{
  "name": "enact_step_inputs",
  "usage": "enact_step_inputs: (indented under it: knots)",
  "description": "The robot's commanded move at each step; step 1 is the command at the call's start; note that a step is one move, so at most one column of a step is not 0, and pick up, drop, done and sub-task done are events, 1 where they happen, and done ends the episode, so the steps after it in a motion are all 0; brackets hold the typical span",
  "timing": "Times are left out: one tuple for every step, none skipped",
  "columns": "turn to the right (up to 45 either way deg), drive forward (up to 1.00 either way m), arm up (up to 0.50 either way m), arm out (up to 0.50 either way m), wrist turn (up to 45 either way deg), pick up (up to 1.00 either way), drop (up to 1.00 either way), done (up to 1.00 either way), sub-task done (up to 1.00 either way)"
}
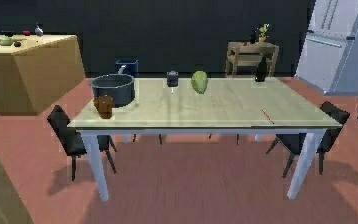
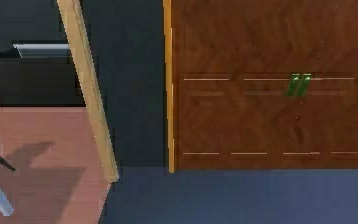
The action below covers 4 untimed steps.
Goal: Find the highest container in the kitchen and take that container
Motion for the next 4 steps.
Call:
enact_step_inputs:
  knots:
    - [0.0, 0.5, 0.0, 0.0, 0.0, 0.0, 0.0, 0.0, 0.0]
    - [-45.0, 0.0, 0.0, 0.0, 0.0, 0.0, 0.0, 0.0, 0.0]
    - [-9.0, 0.0, 0.0, 0.0, 0.0, 0.0, 0.0, 0.0, 0.0]
    - [0.0, 0.55, 0.0, 0.0, 0.0, 0.0, 0.0, 0.0, 0.0]
